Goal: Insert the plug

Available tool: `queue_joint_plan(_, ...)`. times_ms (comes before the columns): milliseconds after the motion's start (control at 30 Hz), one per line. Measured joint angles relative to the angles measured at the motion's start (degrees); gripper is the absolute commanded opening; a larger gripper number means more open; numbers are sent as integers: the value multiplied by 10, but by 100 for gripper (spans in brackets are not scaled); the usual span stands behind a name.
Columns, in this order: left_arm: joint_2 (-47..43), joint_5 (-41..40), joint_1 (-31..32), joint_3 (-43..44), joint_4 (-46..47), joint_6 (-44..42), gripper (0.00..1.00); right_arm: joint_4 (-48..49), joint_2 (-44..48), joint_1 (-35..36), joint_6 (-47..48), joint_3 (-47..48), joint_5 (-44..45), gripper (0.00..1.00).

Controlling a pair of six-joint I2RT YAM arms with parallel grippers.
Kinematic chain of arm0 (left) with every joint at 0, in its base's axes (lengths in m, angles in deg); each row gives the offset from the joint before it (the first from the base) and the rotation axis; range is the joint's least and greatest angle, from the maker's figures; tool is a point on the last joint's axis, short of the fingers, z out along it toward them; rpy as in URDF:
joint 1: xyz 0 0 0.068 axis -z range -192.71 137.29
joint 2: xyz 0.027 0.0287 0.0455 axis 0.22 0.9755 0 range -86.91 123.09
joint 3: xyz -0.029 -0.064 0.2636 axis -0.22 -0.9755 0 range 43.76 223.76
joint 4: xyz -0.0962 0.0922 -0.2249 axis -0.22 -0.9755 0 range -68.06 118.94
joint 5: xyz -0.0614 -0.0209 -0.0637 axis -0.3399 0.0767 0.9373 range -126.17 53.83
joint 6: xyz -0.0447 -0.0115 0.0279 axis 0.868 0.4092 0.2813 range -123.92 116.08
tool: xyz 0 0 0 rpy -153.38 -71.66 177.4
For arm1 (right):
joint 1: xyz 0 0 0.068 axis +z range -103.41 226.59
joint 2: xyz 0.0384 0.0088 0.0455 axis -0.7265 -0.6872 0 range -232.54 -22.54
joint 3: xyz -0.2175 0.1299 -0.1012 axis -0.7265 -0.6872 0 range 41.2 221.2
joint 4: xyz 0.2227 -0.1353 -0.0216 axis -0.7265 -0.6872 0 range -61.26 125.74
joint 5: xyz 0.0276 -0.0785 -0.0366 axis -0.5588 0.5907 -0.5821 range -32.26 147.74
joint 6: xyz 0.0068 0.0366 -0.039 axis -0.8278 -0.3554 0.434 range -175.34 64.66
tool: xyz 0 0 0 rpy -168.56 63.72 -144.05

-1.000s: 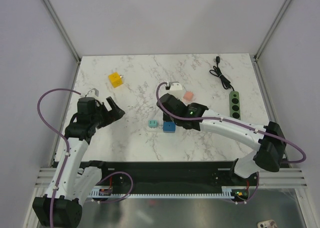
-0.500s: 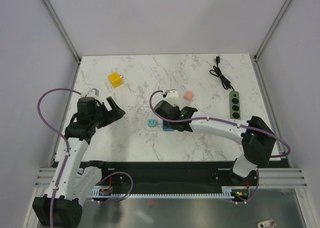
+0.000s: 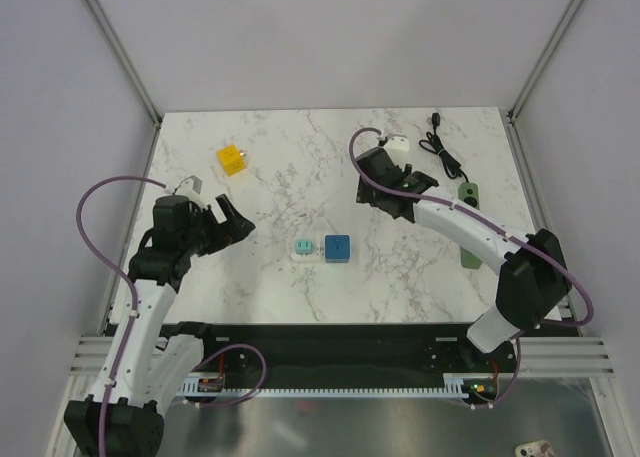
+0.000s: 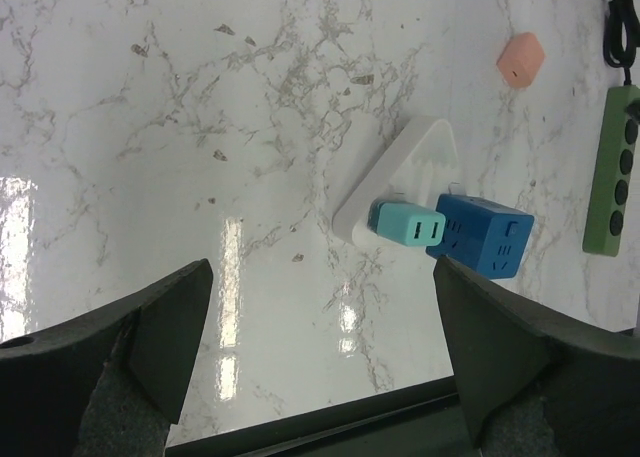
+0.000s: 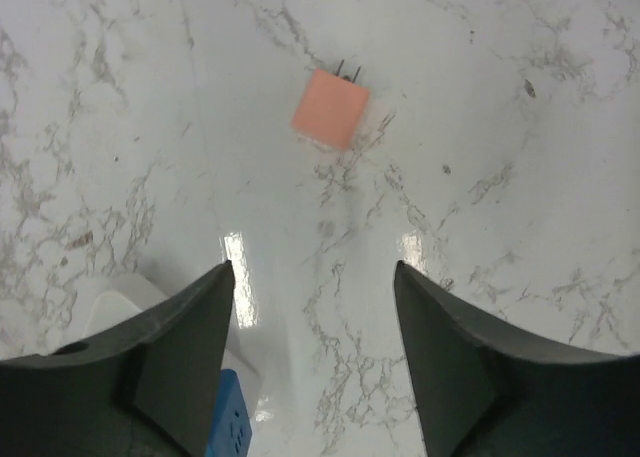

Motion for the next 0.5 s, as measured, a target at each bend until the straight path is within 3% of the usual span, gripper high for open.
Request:
queue_joint_plan(167, -8, 16, 2, 0, 13, -4, 98, -1, -47, -62, -29, 29, 7, 84)
queue_joint_plan(500, 21, 21, 2, -1, 19, -7, 97, 32, -182, -71, -136, 64, 58, 84)
